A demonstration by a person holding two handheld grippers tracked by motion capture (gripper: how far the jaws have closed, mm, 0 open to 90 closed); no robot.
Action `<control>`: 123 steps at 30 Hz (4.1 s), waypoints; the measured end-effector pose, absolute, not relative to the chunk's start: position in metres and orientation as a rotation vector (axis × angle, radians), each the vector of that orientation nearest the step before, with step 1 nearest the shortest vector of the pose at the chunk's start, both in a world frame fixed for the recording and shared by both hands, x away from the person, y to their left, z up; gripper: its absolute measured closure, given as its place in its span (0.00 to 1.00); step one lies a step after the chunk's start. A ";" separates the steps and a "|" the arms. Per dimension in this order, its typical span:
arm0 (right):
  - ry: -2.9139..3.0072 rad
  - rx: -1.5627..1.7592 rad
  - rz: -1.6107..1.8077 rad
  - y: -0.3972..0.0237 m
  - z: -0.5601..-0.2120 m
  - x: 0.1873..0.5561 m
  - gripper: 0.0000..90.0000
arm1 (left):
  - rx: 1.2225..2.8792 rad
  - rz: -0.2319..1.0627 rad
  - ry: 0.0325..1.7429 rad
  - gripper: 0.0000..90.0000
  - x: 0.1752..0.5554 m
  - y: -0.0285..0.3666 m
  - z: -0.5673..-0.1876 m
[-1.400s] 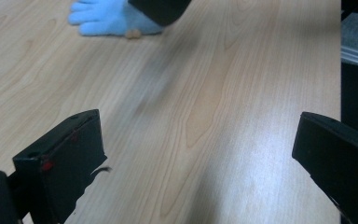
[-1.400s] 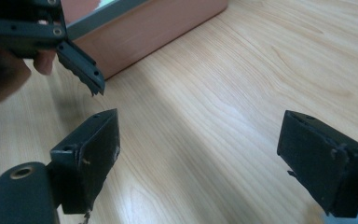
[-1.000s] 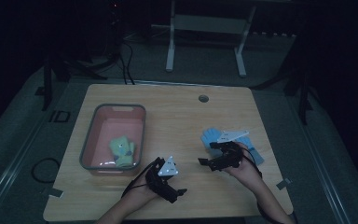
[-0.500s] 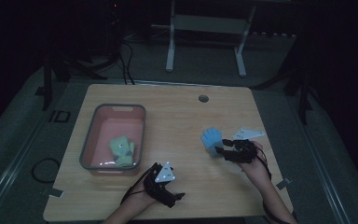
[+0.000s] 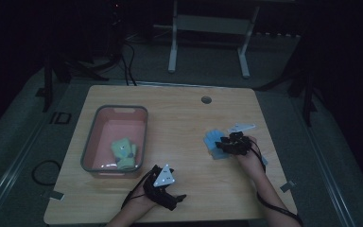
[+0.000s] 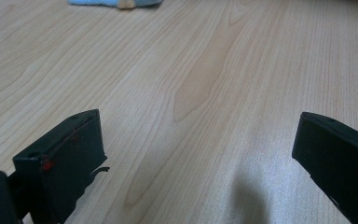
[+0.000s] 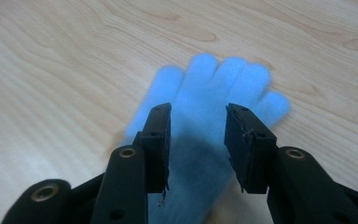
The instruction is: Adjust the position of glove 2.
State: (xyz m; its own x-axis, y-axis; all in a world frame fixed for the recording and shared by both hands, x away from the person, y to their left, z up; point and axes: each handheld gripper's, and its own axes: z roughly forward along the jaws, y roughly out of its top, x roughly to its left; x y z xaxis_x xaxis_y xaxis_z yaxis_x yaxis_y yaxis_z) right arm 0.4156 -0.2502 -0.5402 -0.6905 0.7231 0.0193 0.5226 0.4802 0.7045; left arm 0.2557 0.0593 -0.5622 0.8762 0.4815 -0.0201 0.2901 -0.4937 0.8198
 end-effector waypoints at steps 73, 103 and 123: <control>2.371 1.161 1.083 -0.208 -0.522 0.323 0.61 | 2.098 0.243 0.508 0.03 0.251 0.062 -0.564; 2.268 1.186 1.049 -0.346 -0.510 0.349 0.68 | 2.108 0.255 0.520 0.03 0.252 0.062 -0.566; 2.371 1.174 0.999 -0.380 -0.547 0.379 0.68 | 2.107 0.245 0.515 0.03 0.252 0.062 -0.567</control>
State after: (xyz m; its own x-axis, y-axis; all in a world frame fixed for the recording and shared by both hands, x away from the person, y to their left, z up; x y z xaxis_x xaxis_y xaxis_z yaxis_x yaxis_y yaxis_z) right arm 0.3790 -0.3805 -0.5471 -0.6149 0.7881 0.0278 0.5704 0.4201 0.7058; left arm 0.2525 0.0622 -0.5671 0.8924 0.4507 -0.0224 0.2666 -0.4865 0.8320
